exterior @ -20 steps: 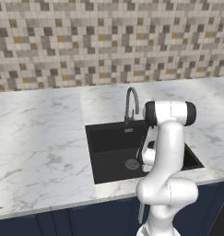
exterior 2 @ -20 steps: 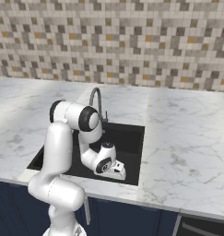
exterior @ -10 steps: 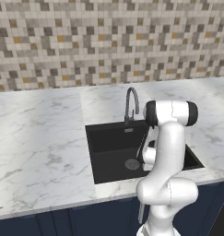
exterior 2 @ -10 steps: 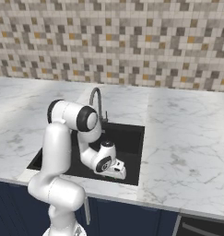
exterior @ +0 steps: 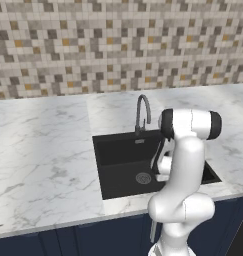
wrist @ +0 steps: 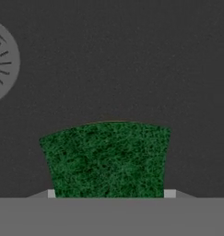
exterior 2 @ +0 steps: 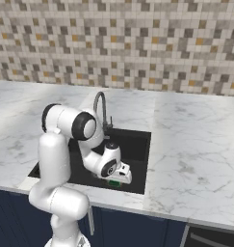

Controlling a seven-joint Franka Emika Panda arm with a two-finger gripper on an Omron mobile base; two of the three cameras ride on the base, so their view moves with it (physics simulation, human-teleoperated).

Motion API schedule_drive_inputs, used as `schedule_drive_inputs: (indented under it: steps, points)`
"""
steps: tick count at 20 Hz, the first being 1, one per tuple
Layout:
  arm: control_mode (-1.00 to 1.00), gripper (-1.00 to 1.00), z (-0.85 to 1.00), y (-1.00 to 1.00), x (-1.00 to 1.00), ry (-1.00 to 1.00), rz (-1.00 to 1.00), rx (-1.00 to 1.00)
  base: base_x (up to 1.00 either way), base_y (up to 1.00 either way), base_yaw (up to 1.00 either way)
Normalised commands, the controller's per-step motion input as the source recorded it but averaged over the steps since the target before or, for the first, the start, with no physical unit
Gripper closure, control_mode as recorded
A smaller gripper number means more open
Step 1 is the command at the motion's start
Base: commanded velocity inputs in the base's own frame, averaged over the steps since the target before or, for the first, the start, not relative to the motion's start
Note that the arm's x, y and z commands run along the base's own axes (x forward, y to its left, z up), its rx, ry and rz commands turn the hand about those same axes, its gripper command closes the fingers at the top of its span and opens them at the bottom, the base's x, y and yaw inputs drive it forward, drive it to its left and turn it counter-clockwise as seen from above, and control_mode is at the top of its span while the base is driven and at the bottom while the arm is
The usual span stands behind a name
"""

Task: Pick up the bar soap and sponge from the sink, and place them back in the cabinet, and close the cabinet doors.

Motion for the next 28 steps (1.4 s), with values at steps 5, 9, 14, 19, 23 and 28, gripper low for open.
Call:
schedule_drive_inputs:
  steps: [5,9,14,19,23,28]
  points:
    - [-1.0,1.0,0.32,0.0,0.0,0.0,0.0,0.0,0.0,0.0,0.0]
    - [-1.0,1.0,0.39,0.0,0.0,0.0,0.0,0.0,0.0,0.0,0.0]
    - [-1.0,1.0,0.41,0.0,0.0,0.0,0.0,0.0,0.0,0.0,0.0]
    - [-1.0,1.0,0.39,0.0,0.0,0.0,0.0,0.0,0.0,0.0,0.0]
    - [-1.0,1.0,0.36,0.0,0.0,0.0,0.0,0.0,0.0,0.0,0.0]
    - [-1.0,1.0,0.38,0.0,0.0,0.0,0.0,0.0,0.0,0.0,0.0]
